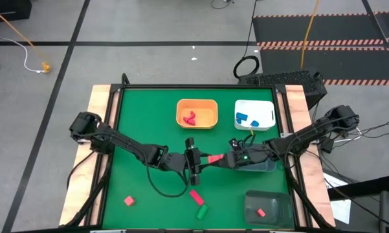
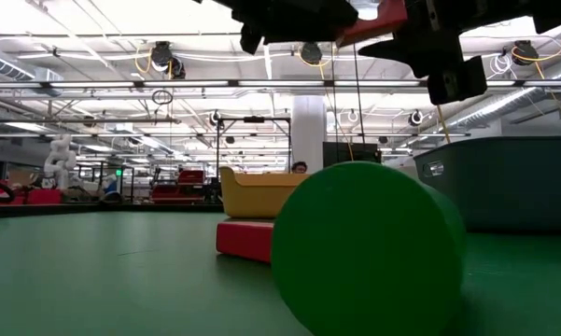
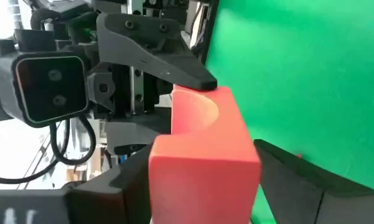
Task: Sort & place blocks by color
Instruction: Put the right orange block into the black bin
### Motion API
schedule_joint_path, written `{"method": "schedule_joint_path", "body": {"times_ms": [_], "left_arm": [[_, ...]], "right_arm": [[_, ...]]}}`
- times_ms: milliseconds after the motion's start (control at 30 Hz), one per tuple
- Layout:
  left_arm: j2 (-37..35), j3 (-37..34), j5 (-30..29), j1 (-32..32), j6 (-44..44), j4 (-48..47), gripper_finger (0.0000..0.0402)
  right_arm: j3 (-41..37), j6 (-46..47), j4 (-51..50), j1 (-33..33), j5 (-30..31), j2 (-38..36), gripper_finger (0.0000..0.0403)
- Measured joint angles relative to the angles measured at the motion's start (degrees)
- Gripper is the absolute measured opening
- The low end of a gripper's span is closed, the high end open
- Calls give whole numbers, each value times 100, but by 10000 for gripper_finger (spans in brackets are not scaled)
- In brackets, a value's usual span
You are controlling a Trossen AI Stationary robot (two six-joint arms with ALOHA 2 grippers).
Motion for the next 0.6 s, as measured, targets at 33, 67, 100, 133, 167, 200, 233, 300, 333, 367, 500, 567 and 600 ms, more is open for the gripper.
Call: {"method": "schedule_joint_path", "body": {"times_ms": [33, 67, 100, 133, 167, 200, 233, 300, 333, 367, 500, 567, 600], "left_arm": [[0, 0, -1, 5, 0, -4, 142], [0, 0, -1, 10, -7, -7, 142], [1, 0, -1, 14, -24, -7, 142], [0, 0, 2, 4, -42, -5, 143], [0, 0, 32, -15, -84, -4, 143], [0, 0, 75, -39, -121, -7, 143], [0, 0, 96, -59, -138, -14, 143], [0, 0, 196, -107, -142, -21, 143], [0, 0, 228, -132, -147, -21, 143], [0, 0, 257, -166, -151, -23, 144], [0, 0, 216, -228, -157, -34, 144], [0, 0, 185, -223, -170, -34, 144], [0, 0, 183, -206, -171, -34, 144]], "right_arm": [[0, 0, -6, 0, 1, 0, 241], [0, -1, -8, 0, 0, 0, 239], [0, -7, -5, 0, 2, 0, 236], [0, -13, -9, 0, -1, 0, 232], [0, -26, -9, 0, 1, 0, 227], [0, -33, -9, 0, 2, 0, 223], [0, -35, -9, 0, 2, 0, 219], [0, -50, -9, -2, 6, 0, 212], [0, -59, -9, 0, 4, 0, 210], [0, -74, -9, 0, 4, 0, 208], [0, -79, 30, -1, 2, 0, 207], [0, -60, 32, 0, 0, 0, 206], [0, -57, 30, 0, 0, -2, 203]]}}
